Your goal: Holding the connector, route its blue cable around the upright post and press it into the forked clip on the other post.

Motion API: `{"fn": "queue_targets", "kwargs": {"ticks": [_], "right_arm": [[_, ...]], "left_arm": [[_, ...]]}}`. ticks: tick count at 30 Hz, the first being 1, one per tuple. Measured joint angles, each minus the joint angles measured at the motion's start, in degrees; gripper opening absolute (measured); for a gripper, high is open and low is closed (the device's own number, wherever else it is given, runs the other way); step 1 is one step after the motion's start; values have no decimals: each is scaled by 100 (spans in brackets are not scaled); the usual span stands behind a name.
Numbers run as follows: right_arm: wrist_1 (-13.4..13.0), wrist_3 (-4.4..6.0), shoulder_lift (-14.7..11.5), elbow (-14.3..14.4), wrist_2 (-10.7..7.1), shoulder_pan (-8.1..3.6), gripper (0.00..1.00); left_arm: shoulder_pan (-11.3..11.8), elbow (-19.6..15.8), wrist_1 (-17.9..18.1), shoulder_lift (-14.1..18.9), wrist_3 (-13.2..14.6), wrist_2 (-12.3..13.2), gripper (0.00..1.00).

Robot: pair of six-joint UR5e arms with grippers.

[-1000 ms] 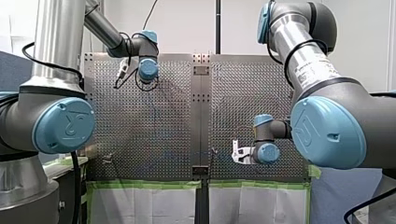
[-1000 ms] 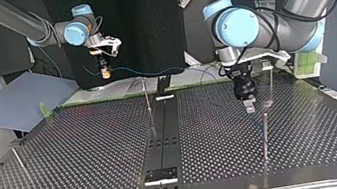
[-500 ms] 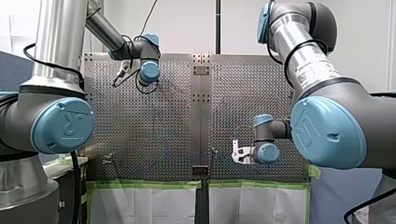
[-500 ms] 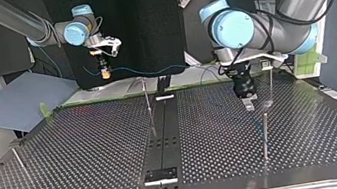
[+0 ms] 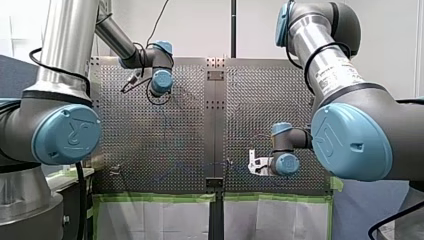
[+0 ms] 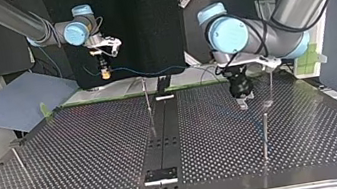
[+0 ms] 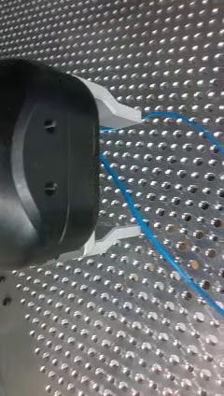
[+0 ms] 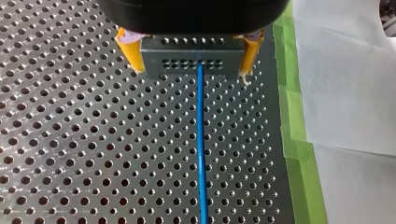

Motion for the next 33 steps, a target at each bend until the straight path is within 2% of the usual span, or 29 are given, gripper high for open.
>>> {"fn": "queue_targets", "kwargs": {"ticks": [6,23,33], "right_arm": [[-1,0,2,0,0,0,0],[5,0,1,0,0,-26,0],[26,0,1,0,0,-27,0]], "left_arm": [[19,33,19,-89,301,7,100],[-219,33,-33,-845,1087,-109,100],[-335,33,-267,-1021,1218,17,100]]}}
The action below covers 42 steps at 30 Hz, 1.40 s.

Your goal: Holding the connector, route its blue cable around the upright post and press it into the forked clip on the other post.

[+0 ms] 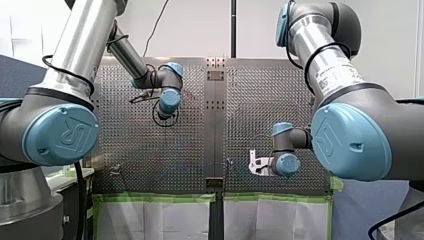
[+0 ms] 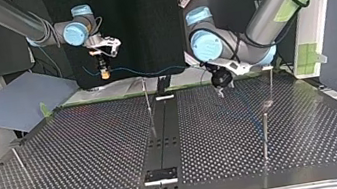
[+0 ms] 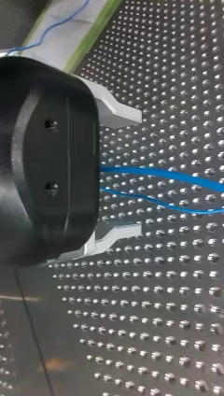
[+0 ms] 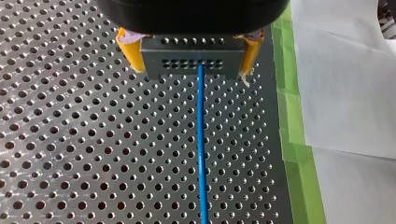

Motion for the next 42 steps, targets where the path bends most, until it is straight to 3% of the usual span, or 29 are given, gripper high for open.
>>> {"fn": "queue_targets", "kwargs": {"ticks": [7,13,32,42], "right_arm": [[8,0,0,0,0,5,0],[9,0,0,0,0,12,0],[-12,-2,0,-1,0,26,0],[-15,-9,-1,-1,0,34,0]], "left_arm": [[-16,-2,-218,-11,-32,114,100],[-27,11,-335,-230,-28,39,100],[-109,116,-152,-937,17,-187,100],[-184,139,33,-1434,-205,-415,100]]}}
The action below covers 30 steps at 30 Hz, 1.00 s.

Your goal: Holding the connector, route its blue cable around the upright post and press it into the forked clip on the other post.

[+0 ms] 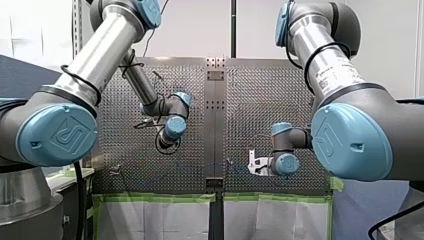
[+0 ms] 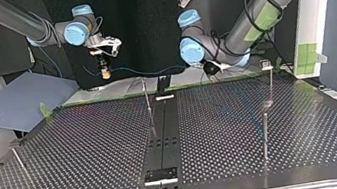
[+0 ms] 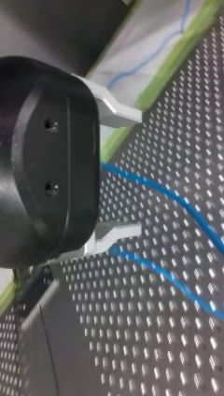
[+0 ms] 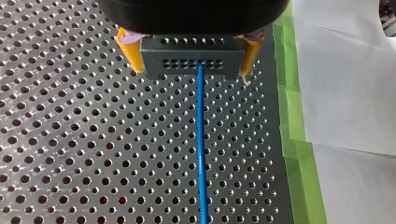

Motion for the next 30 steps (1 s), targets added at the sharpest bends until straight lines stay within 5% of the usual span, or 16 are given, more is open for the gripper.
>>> {"fn": "queue_targets", "kwargs": {"ticks": [10,20,30], "right_arm": [[2,-2,-1,1,0,14,0],[22,-16,-1,1,0,16,0],[0,-10,0,1,0,19,0]], "left_arm": [[-46,40,-28,-413,-372,-103,100],[-148,154,235,-680,-842,122,100],[-109,244,103,-865,-1135,319,100]]}}
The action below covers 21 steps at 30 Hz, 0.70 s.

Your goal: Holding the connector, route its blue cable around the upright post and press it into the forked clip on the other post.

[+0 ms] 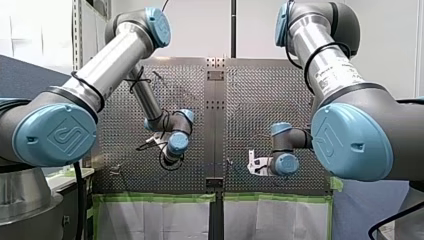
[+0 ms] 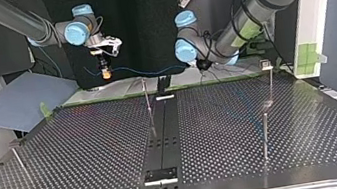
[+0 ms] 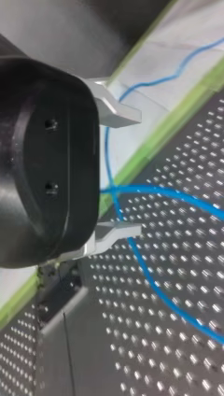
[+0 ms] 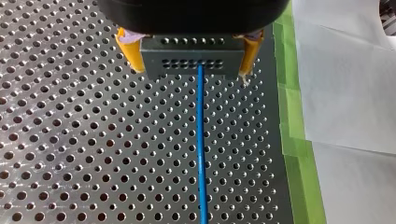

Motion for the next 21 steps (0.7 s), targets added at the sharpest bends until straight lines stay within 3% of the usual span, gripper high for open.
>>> {"fn": "queue_targets", "kwargs": {"ticks": [12,21], "right_arm": [[9,-7,1,-2,0,-1,0],[-4,-1,0,-3,0,-2,0]], "left_arm": [[-107,223,-64,-545,-555,534,100],[-183,254,55,-611,-1007,985,100]]}}
